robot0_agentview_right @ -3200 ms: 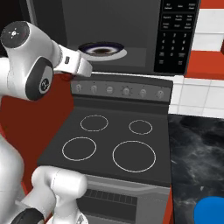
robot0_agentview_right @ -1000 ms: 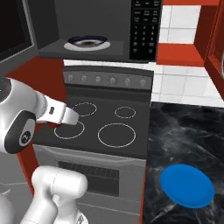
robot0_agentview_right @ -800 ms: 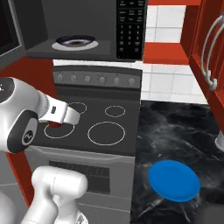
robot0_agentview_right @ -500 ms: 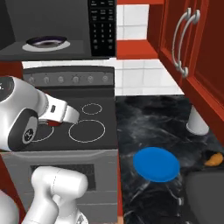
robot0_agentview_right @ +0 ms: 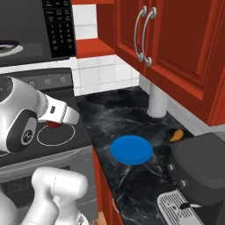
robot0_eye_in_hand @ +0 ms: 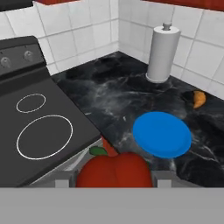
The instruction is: Pick the bell pepper from the microwave and place it on plate located on the counter.
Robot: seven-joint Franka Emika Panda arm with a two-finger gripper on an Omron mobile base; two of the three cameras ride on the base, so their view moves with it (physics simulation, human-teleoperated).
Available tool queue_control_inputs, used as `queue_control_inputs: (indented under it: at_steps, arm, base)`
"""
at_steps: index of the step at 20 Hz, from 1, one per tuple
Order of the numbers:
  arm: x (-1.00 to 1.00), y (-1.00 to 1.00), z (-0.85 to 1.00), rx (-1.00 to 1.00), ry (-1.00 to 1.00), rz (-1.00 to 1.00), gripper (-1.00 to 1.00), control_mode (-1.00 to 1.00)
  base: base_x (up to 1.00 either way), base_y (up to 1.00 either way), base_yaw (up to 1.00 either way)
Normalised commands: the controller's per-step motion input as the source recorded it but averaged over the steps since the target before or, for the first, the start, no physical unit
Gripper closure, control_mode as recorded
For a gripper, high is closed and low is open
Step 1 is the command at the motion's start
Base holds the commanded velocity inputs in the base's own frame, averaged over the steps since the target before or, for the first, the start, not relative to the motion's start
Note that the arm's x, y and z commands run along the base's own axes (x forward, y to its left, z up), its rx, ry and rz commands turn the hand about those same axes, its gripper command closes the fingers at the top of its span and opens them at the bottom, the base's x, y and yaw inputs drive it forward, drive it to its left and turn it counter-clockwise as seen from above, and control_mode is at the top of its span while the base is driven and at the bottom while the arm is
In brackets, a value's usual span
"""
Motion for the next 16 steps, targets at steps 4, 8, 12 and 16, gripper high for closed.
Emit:
queue_control_inputs:
  at_steps: [4,8,12,16]
  arm:
    - [0.26,-0.04,-0.14,0.0,0.0,-0.06,1.0,-1.0]
    - [0.44,-0.45,-0.42,0.02,0.07,-0.08,1.0,-1.0]
    - [0.5,-0.61,-0.55,0.07,0.24,-0.2,1.0,-1.0]
    - [0.56,-0.65,-0.61,0.11,0.27,-0.19,1.0,-1.0]
  base:
    - [0.2,0.0,-0.13]
    - [0.0,0.0,0.0]
    - [0.0,0.0,0.0]
    - [0.0,0.0,0.0]
